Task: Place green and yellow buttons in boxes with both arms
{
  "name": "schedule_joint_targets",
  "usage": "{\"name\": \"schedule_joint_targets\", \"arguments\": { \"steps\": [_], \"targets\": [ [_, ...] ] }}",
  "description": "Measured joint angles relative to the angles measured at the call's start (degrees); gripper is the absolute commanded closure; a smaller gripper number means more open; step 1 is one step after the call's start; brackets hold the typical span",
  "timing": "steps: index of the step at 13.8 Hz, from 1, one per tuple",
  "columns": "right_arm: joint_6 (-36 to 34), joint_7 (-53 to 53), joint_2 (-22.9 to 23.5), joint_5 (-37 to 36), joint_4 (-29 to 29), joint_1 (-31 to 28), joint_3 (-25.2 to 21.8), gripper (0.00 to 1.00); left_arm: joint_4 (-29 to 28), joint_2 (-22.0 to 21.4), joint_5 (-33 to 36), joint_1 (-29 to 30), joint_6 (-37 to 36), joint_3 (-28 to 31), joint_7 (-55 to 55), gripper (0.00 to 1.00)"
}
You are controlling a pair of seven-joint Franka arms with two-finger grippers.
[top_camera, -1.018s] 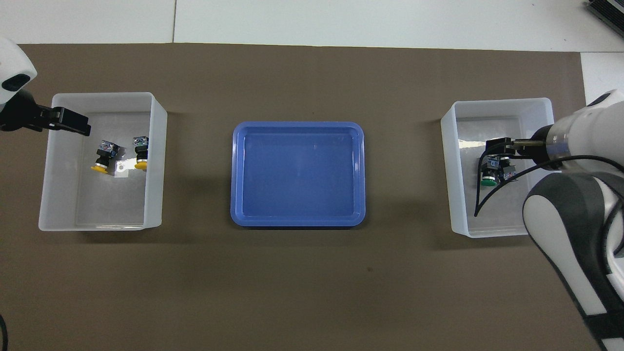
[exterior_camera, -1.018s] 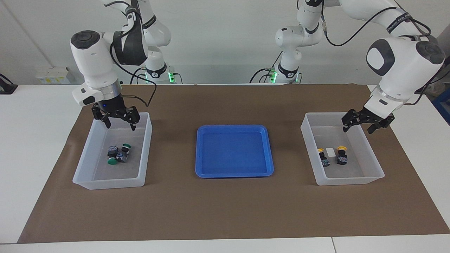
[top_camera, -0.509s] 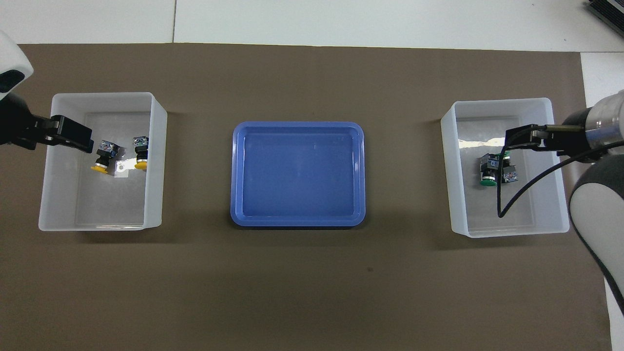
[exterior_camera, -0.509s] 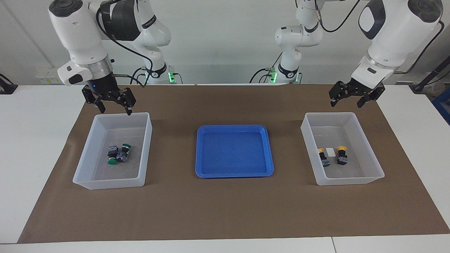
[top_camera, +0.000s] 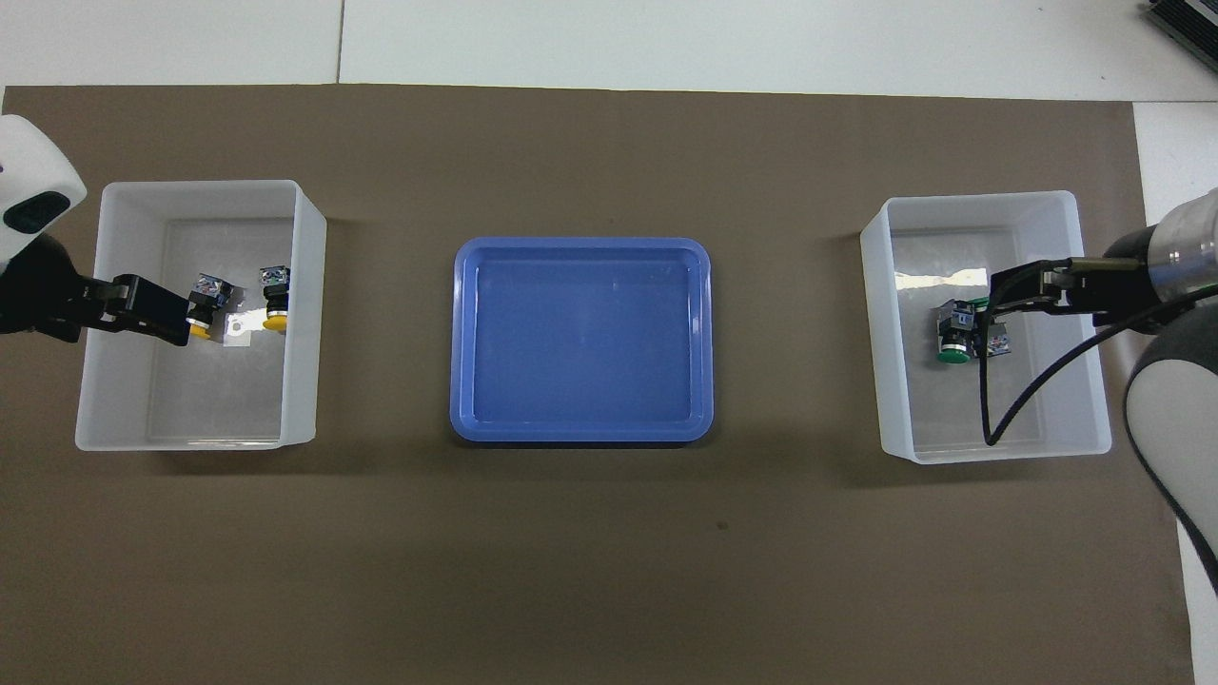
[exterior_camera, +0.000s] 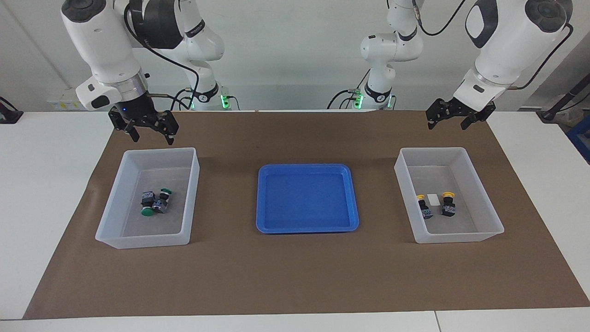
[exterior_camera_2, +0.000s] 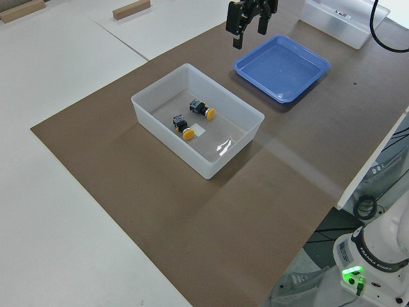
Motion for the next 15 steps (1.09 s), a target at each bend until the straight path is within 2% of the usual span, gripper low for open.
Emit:
{"name": "schedule_joint_targets", "arguments": {
  "steps": [10,15],
  "targets": [
    [-0.2,-0.1,-0.3,0.0,0.0,0.1,0.0,0.00,-0.8,-0.4,0.0,0.0,2.3,-0.1,-0.3,0.00],
    [-2.6,-0.2,-0.5,0.0,0.0,0.2,0.0,0.00,-0.8,-0.5,0.0,0.0,2.4,-0.1,-0.3,0.00]
  ]
}}
